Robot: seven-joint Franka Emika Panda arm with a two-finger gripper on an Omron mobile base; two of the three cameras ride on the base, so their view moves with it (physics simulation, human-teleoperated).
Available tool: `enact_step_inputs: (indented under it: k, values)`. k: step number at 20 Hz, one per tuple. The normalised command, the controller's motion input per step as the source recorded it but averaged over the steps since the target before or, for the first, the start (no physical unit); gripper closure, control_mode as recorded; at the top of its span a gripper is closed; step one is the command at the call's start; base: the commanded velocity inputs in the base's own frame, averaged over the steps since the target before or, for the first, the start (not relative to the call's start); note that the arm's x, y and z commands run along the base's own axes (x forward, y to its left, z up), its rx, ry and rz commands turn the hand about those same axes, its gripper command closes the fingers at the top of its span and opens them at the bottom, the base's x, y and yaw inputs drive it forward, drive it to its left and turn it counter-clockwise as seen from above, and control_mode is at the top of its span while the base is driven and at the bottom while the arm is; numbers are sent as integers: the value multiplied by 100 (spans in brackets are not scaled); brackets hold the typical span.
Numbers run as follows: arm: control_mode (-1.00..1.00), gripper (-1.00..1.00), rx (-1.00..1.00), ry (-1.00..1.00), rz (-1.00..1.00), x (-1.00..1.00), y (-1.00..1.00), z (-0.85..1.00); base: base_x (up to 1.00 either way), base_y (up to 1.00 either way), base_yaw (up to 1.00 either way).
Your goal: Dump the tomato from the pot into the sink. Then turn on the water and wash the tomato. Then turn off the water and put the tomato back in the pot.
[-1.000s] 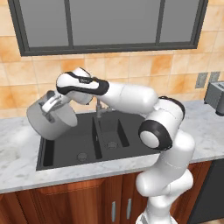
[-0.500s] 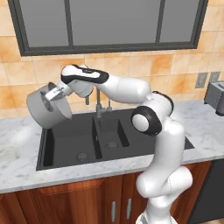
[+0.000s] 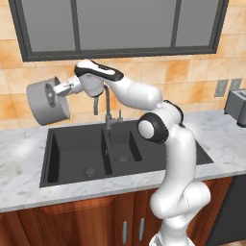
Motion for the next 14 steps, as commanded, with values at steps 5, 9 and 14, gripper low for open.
enact_step_inputs:
  k: [5,9,14]
  values:
    - [-100,100,28,0,0,-11,-20,34,0,0,0]
    - [-100,100,26,0,0,1,-16,0,0,0,0]
    - [-100,100,17,0,-1,19,-17,2,0,0,0]
